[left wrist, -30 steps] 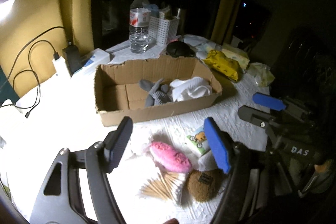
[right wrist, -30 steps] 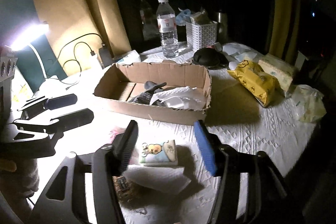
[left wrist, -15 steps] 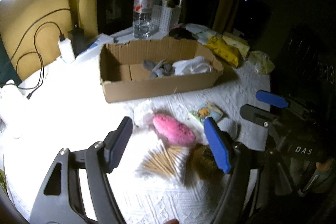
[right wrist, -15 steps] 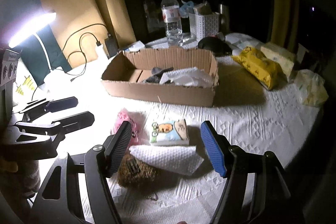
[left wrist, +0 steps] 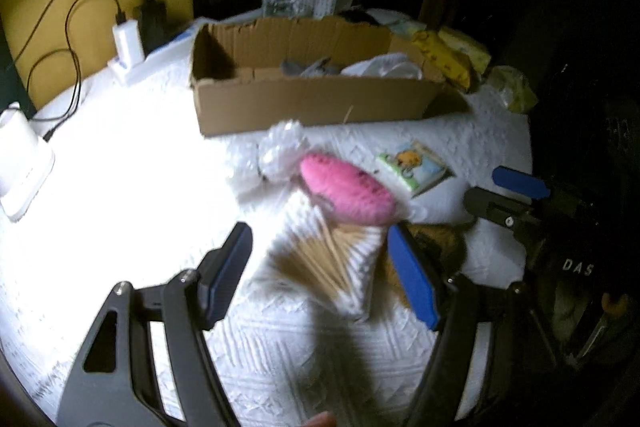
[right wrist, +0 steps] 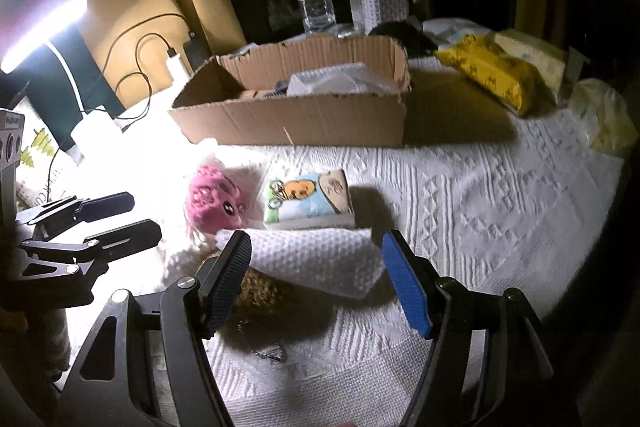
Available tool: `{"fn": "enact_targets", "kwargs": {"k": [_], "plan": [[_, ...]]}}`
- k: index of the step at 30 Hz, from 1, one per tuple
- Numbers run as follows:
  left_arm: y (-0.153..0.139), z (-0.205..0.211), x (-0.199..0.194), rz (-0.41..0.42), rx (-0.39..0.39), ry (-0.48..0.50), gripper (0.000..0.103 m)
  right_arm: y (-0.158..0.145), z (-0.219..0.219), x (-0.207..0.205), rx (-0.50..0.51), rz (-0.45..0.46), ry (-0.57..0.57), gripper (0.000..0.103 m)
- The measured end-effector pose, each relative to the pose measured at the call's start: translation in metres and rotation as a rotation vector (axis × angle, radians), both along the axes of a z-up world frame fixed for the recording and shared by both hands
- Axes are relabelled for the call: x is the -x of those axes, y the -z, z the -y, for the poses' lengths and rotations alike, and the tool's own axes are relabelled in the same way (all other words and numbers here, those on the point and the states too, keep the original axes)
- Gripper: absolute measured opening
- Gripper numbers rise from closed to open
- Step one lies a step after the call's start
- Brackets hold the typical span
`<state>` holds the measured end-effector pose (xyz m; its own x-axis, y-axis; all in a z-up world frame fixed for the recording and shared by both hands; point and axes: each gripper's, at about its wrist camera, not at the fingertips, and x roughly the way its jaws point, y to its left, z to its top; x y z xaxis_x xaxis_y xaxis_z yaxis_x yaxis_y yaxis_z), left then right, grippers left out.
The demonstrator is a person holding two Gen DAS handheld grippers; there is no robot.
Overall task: Organize soft objects
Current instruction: 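Grasp the cotton swab bag with the left tool while the right tool grasps another paper towel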
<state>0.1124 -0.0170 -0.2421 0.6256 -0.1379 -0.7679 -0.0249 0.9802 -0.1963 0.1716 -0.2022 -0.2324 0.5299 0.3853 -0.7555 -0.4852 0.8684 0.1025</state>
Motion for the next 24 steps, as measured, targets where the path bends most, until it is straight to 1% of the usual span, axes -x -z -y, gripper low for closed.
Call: {"fn": "enact_targets", "kwargs": {"k": [2,4,6,10,13,20,23,24], "plan": [[0.007,0.0,-0.001,-0.017,-0.009,-0.005,0.073,0.004,0.001,-0.003,-0.002,-0.01,0.002,0.072],[0.013,0.001,-0.004,-0.033,-0.018,-0.007,0.075,0.009,0.002,-0.006,-0.003,-0.019,0.005,0.076],[0.019,0.002,-0.006,-0.049,-0.028,-0.006,0.083,0.012,0.002,-0.008,-0.008,-0.027,0.003,0.078],[0.027,0.004,-0.009,-0.07,-0.038,-0.003,0.084,0.022,0.002,-0.015,-0.006,-0.051,0.002,0.078],[0.027,0.008,-0.011,-0.064,-0.056,0.008,0.085,0.029,0.001,-0.019,-0.015,-0.069,0.001,0.078],[0.034,0.015,-0.02,-0.078,-0.074,0.032,0.088,0.037,0.001,-0.026,-0.041,-0.092,0.002,0.078],[0.044,0.017,-0.027,-0.113,-0.087,0.043,0.091,0.039,0.001,-0.025,-0.045,-0.084,0.002,0.077],[0.046,0.018,-0.028,-0.121,-0.094,0.043,0.091,0.04,0.001,-0.025,-0.044,-0.082,0.003,0.075]]}}
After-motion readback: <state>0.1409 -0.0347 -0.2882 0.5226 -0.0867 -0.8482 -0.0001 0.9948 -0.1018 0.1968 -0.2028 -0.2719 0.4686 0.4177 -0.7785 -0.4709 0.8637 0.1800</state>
